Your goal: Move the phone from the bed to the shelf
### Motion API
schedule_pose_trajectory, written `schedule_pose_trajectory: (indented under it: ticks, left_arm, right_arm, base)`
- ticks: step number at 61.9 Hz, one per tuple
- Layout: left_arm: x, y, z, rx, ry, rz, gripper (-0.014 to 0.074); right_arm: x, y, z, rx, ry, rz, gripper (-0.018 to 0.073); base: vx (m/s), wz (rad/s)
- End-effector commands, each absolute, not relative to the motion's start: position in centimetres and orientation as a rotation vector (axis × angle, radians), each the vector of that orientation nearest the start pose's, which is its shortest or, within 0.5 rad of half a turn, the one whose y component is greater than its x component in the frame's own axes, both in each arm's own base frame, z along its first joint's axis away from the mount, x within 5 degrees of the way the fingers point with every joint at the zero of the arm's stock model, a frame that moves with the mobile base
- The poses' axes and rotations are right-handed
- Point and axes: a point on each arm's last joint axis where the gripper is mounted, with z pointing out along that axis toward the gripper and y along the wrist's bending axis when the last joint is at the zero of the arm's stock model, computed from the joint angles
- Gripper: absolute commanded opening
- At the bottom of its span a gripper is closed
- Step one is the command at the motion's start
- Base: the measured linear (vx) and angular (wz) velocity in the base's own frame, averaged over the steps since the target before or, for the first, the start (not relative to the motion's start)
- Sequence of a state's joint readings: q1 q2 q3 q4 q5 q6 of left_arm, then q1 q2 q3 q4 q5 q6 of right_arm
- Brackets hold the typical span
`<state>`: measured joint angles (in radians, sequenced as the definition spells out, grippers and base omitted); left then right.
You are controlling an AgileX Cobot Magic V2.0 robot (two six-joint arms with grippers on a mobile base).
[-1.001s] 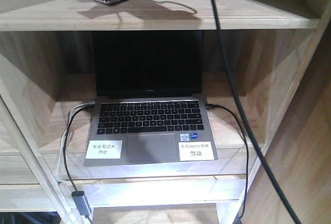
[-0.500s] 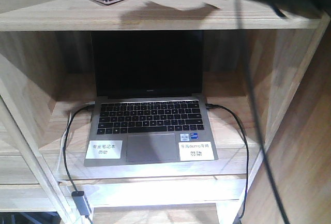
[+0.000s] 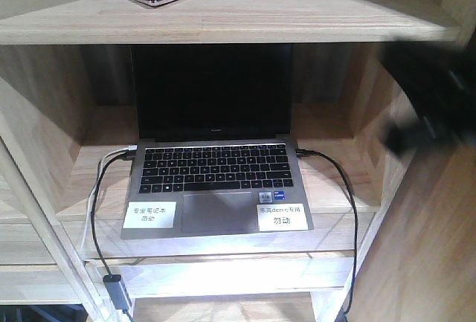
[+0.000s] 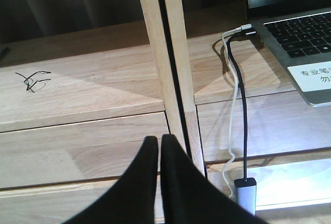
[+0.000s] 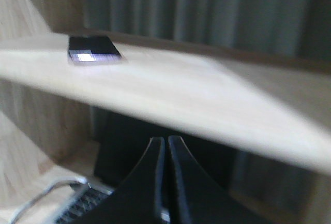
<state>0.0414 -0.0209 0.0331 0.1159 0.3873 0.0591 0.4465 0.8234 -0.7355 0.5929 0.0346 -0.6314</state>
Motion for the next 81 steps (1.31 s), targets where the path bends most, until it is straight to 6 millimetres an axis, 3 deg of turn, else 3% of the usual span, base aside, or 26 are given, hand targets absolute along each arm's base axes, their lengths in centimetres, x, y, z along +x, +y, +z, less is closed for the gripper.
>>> schedule_pose_trajectory:
  ticks: [1,19,33,81]
  left_arm:
    - [5.3,0.6,17.4,0.089,1.808,0.182,0.0001]
    - [5.3,0.6,17.4,0.089,1.808,0.182,0.0001]
    - [5.3,0.6,17.4,0.089,1.808,0.182,0.0001]
    - [5.3,0.6,17.4,0.089,1.808,0.182,0.0001]
  right_arm:
    - [13.7,6.2,37.2,-0.332,1.458,0.296,-0.0004]
    - [8.2,3.5,30.9,-0.258,1.443,0.367,-0.0004]
    - [6.9,2.9,27.6,-0.254,1.45,0.372,-0.0004]
    - [7.0,2.9,27.3,-0.28,1.44,0.338,-0.0004]
  base:
    - [0.0,0.0]
    - [0.0,0.0]
    - [0.0,0.0]
    - [0.0,0.0]
